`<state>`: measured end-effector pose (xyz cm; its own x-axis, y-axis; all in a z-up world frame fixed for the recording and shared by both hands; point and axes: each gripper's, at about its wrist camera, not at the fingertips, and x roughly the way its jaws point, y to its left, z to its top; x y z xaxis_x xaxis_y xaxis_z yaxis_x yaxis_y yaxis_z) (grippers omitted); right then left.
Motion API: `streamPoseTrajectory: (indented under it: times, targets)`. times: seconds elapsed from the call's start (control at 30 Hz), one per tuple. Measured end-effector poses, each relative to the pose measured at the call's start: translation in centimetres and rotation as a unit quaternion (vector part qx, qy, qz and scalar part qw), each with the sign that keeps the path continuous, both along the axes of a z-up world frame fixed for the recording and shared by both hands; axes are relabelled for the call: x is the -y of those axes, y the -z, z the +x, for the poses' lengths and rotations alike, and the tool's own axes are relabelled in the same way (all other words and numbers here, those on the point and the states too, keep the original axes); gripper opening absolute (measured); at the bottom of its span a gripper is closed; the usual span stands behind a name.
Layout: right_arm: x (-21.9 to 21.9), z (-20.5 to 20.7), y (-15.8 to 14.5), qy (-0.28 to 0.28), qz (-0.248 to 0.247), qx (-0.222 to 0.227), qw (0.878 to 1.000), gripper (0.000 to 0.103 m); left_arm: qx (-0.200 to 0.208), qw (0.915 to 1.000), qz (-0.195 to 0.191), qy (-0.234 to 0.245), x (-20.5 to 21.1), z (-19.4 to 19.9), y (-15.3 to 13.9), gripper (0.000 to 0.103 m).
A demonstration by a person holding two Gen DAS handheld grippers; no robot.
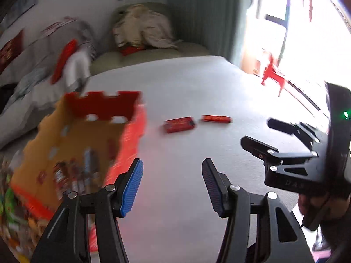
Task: Organize rigid objects
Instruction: 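Move both open grippers back toward the red card box and red tube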
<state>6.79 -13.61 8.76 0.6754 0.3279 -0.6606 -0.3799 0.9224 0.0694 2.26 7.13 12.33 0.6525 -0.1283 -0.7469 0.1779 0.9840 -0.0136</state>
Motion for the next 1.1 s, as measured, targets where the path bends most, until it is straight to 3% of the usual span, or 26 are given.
streamPoseTrajectory:
  times: [0.23, 0.3, 0.53, 0.67, 0.83, 1.1]
  targets:
    - [4.2, 4.1, 1.7, -0.087, -0.020, -0.028, 0.996, 0.084, -0.049, 0.9948, 0.034, 0.082, 4.5, 5.6, 3.5, 0.060]
    - [4.7, 5.3, 2.5, -0.114, -0.023, -0.044, 0.992, 0.084, -0.073, 0.9929, 0.033, 0.088, 5.3, 7.5, 4.6, 0.060]
    - [4.9, 8.9, 5.6, -0.220, -0.047, -0.076, 0.971, 0.084, -0.115, 0.9857, 0.091, 0.084, 7.2, 12.7, 7.1, 0.061]
    - [5.3, 10.6, 6.4, -0.244, -0.051, -0.080, 0.965, 0.084, -0.117, 0.9826, 0.111, 0.093, 8.5, 15.1, 7.6, 0.069]
    - [6.5, 10.7, 6.5, -0.237, -0.021, -0.065, 0.969, 0.084, -0.144, 0.9689, 0.168, 0.111, 9.3, 16.6, 10.3, 0.073]
    - [8.4, 11.4, 7.9, -0.228, -0.001, -0.072, 0.971, 0.084, -0.175, 0.9740, 0.105, 0.098, 6.7, 17.5, 10.9, 0.094]
